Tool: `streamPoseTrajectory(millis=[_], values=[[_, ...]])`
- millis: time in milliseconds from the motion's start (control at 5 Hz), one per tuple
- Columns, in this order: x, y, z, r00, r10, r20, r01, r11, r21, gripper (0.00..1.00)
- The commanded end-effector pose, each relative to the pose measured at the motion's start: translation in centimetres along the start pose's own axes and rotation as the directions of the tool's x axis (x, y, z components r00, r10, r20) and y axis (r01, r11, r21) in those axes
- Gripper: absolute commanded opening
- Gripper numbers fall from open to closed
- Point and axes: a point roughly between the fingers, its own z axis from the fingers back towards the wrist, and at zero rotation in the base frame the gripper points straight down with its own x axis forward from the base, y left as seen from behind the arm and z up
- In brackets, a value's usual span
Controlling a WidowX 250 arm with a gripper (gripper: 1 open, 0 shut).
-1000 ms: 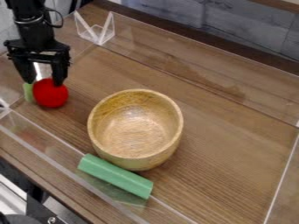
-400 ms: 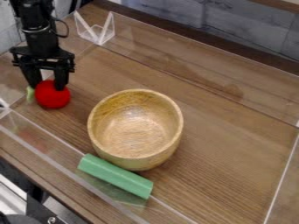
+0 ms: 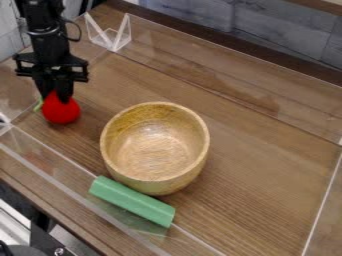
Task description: Move the red fruit to the right
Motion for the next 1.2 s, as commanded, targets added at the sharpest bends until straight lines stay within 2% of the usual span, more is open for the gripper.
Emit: streamPoseTrajectory(millis=[0, 200, 400, 600, 1000], values=[[1.0, -1.5, 4.9, 0.994, -0.023, 0.102, 0.023, 1.0, -0.003, 0.0], [1.0, -5.1, 7.6, 0.989, -0.081, 0.124, 0.085, 0.996, -0.03, 0.0], [0.0, -9.8, 8.7, 0.977, -0.169, 0.133, 0.176, 0.983, -0.044, 0.0], [-1.5, -14.5, 9.0, 0.958, -0.253, 0.137, 0.261, 0.964, -0.048, 0.0], [-5.3, -23.1, 8.6, 0.917, -0.373, 0.143, 0.382, 0.923, -0.046, 0.0]])
